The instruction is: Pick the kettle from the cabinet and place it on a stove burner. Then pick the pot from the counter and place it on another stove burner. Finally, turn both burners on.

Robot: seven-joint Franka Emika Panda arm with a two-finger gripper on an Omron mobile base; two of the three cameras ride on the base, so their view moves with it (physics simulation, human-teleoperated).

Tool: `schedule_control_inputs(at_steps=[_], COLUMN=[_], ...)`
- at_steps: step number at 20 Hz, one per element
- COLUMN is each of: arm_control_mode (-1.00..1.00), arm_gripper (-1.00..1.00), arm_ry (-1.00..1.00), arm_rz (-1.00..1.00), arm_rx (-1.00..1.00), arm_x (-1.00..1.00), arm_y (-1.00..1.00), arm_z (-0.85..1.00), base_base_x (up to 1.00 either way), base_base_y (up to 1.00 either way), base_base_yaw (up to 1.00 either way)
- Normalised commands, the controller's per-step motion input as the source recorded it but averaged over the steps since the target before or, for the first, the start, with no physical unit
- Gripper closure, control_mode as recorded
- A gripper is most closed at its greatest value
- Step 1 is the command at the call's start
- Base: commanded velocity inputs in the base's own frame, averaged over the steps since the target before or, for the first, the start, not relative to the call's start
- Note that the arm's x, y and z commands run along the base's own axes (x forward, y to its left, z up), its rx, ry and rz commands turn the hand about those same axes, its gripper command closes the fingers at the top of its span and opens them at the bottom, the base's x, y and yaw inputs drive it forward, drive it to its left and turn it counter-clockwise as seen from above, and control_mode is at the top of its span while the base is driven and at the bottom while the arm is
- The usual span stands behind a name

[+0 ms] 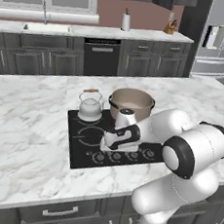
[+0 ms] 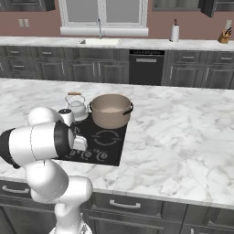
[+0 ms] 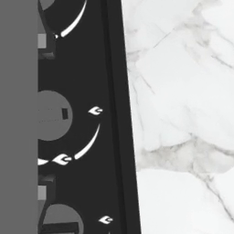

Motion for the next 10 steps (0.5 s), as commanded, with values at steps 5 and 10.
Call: schedule_control_inputs(at_steps=[5, 10], arm_control_mode=[-1.00, -1.00], arm_gripper=[-1.00, -1.00], arm_ry=[0.00, 0.00], arm_rz=[0.00, 0.00], arm_rx=[0.00, 0.00], arm_x=[0.00, 0.00], arm_y=[0.00, 0.00], arm_z=[-0.12, -0.12], base_base_x=[0.00, 0.00], base_base_y=[0.00, 0.00], base_base_yaw=[0.00, 0.00])
